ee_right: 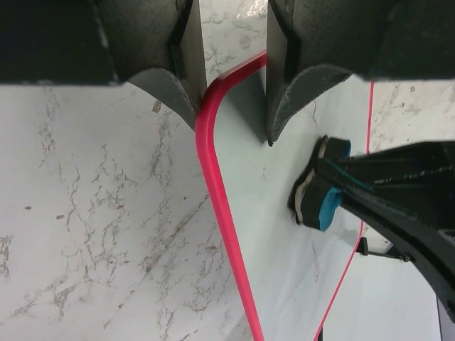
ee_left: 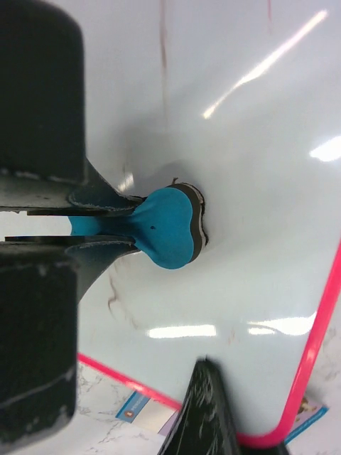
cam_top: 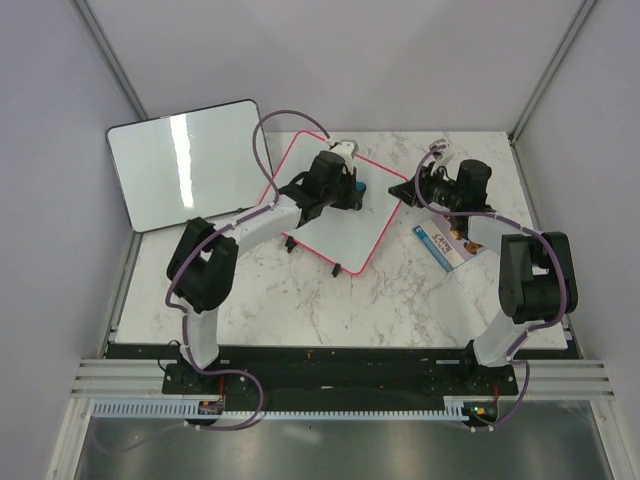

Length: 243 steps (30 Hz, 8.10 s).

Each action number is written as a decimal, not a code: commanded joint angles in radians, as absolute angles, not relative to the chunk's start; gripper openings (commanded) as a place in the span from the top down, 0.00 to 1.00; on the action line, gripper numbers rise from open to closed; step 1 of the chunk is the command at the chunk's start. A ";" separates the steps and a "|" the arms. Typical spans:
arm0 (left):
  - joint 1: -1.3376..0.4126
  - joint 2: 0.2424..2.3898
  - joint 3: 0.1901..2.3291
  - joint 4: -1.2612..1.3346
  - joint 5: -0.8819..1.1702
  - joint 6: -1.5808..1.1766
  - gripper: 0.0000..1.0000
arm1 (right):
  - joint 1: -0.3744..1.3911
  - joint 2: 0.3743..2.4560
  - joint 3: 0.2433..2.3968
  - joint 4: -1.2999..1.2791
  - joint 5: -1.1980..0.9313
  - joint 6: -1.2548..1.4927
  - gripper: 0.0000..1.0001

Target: Erase the whiteboard

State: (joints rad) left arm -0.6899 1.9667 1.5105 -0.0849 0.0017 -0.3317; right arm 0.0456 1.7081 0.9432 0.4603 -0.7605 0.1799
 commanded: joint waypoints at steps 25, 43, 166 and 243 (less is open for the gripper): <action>-0.891 2.174 1.554 -0.333 -0.141 -0.469 0.98 | 0.080 1.684 0.948 0.491 -0.765 -0.032 1.00; -0.430 1.973 1.348 -0.337 -0.204 -0.491 0.98 | 0.080 1.684 0.950 0.480 -0.762 -0.043 1.00; -0.651 1.774 1.089 -0.264 -0.198 -0.560 0.98 | 0.112 1.686 0.985 0.396 -0.744 -0.106 1.00; -0.388 1.575 1.008 -0.394 -0.328 -0.561 0.64 | 0.069 1.468 1.023 -0.054 -0.761 -0.226 0.70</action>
State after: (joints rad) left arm -0.3901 1.5425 0.9504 -0.4137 -0.2909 -0.5911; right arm 0.0635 1.5097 1.0607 -0.0978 -0.8341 -0.1524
